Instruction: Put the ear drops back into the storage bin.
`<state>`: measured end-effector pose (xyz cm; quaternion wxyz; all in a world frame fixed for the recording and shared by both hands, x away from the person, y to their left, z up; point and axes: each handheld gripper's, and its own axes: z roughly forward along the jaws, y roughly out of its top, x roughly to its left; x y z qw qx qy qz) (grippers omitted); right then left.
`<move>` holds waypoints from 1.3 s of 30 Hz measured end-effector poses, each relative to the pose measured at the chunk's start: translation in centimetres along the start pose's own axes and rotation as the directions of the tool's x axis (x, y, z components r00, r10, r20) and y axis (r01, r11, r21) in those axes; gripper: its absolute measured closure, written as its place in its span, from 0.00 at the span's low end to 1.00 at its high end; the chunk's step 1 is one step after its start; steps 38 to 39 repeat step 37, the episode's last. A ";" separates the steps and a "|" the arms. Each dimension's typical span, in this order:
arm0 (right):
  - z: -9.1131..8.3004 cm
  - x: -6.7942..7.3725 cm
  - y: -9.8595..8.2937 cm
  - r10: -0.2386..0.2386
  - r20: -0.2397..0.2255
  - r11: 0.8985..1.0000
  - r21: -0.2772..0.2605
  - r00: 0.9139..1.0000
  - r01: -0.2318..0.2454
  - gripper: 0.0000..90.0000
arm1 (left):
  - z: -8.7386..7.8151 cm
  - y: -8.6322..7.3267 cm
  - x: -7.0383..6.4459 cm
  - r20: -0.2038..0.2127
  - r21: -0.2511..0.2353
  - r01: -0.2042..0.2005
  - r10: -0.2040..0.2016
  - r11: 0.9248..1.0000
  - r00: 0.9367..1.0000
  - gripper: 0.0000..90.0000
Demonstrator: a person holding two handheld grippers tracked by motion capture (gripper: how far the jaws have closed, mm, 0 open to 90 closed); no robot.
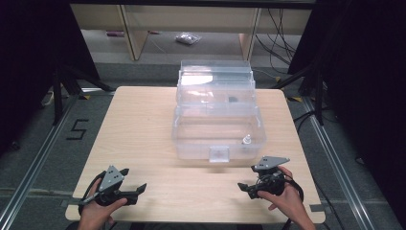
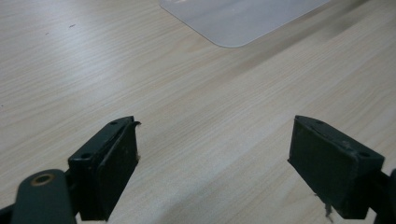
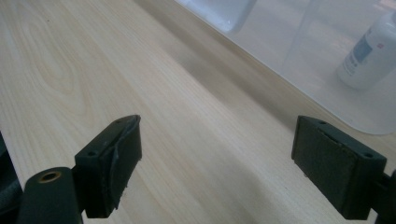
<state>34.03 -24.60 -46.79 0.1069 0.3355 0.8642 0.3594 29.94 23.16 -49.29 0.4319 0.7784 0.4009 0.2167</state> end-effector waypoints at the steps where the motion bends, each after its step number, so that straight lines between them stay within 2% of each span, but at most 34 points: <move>1: 0.0 -0.2 -0.1 -0.016 0.001 1.000 -0.004 1.000 0.016 0.19 | 0.0 0.0 0.0 0.002 0.003 -0.003 0.003 1.000 1.000 0.17; 2: 0.0 -0.2 -0.1 -0.016 0.001 1.000 -0.004 1.000 0.016 0.19 | 0.0 0.0 0.0 0.002 0.003 -0.003 0.003 1.000 1.000 0.17; 3: -0.2 -0.1 -0.4 0.017 0.004 1.000 0.000 1.000 -0.017 0.19 | -0.1 0.0 0.1 -0.002 0.011 -0.012 0.012 1.000 1.000 0.17; 5: 0.0 -0.1 -0.6 0.012 0.016 1.000 -0.019 1.000 -0.012 0.19 | 0.0 0.0 0.0 0.001 0.001 -0.002 0.002 1.000 1.000 0.17; 6: -0.1 -0.1 -0.7 0.016 0.007 1.000 0.002 1.000 -0.016 0.19 | 0.0 0.0 0.0 0.001 0.002 -0.002 0.002 1.000 1.000 0.17; 8: 0.0 0.1 -1.0 0.042 0.010 0.999 0.005 0.999 -0.042 0.19 | 0.0 0.0 0.0 0.002 0.003 -0.003 0.003 1.000 1.000 0.17; 9: 0.1 0.1 -1.1 0.037 0.015 0.999 0.001 0.999 -0.037 0.19 | 0.0 0.0 0.0 0.003 0.004 -0.003 0.003 1.000 1.000 0.17; 10: 0.2 -0.2 -1.2 0.006 0.002 1.000 -0.008 1.000 -0.006 0.19 | 0.0 0.0 0.0 0.000 0.002 -0.003 0.003 1.000 1.000 0.17; 11: 0.0 -0.1 -1.3 0.027 0.017 1.000 0.006 0.999 -0.027 0.19 | 0.0 0.0 0.0 -0.001 0.006 -0.007 0.007 1.000 1.000 0.17; 13: -0.1 -0.2 -1.5 0.018 0.014 1.000 0.010 1.000 -0.018 0.19 | 0.0 0.0 0.0 0.001 -0.001 -0.001 0.001 1.000 1.000 0.17; 15: -0.1 -0.2 -1.7 0.033 0.022 0.999 0.017 0.999 -0.034 0.19 | 0.0 0.0 0.0 0.001 0.001 -0.001 0.001 1.000 1.000 0.17; 16: 0.2 -0.2 -1.9 0.031 0.013 1.000 -0.006 0.999 -0.031 0.19 | 0.0 0.0 0.0 0.003 0.004 -0.002 0.002 1.000 1.000 0.17; 17: 0.0 -0.1 -2.0 0.043 0.024 0.999 0.014 0.999 -0.043 0.19 | 0.0 0.0 0.0 0.002 0.001 -0.002 0.002 1.000 1.000 0.17; 22: 0.2 -0.1 -2.1 0.023 0.013 1.000 0.010 1.000 -0.023 0.19 | 0.0 0.0 0.0 0.002 0.003 -0.002 0.002 1.000 1.000 0.17; 23: 0.1 0.0 -2.1 0.034 0.011 0.999 0.032 0.999 -0.035 0.19 | 0.0 0.0 0.0 0.003 0.003 -0.002 0.002 1.000 1.000 0.17; 25: 0.2 -0.2 -2.1 0.017 0.009 1.000 0.025 1.000 -0.017 0.19 | -0.1 0.0 0.1 -0.001 0.011 -0.011 0.011 1.000 1.000 0.17; 27: 0.3 0.0 -2.2 0.058 0.019 0.998 0.024 0.998 -0.059 0.19 | -0.1 0.0 0.1 -0.001 0.011 -0.012 0.012 1.000 1.000 0.17; 28: 0.3 0.0 -2.2 0.058 0.019 0.998 0.024 0.998 -0.059 0.19 | -0.1 0.0 0.1 -0.001 0.011 -0.012 0.012 1.000 1.000 0.17; 29: 0.2 0.0 -2.3 0.084 0.024 0.996 0.039 0.996 -0.085 0.19 | -0.1 0.0 0.1 -0.001 0.011 -0.012 0.012 1.000 1.000 0.17; 30: 0.2 -0.2 -2.3 0.062 0.026 0.997 0.037 0.998 -0.063 0.19 | -0.1 0.0 0.1 -0.001 0.011 -0.011 0.011 1.000 1.000 0.17; 35: 0.2 -0.5 -2.2 0.029 0.020 0.999 0.024 0.999 -0.030 0.19 | 0.0 0.0 0.0 -0.001 0.005 -0.007 0.007 1.000 1.000 0.17; 36: 0.2 -0.5 -2.3 0.042 0.027 0.999 0.029 0.999 -0.043 0.19 | 0.0 0.0 0.0 0.001 0.003 -0.003 0.003 1.000 1.000 0.17; 37: 0.1 -0.2 -2.3 0.085 0.021 0.995 0.043 0.996 -0.086 0.19 | 0.0 0.0 0.0 0.001 0.003 -0.003 0.003 1.000 1.000 0.17; 39: 0.1 -0.2 -2.3 0.085 0.021 0.995 0.043 0.996 -0.086 0.19 | 0.0 0.0 0.0 0.001 0.003 -0.003 0.003 1.000 1.000 0.17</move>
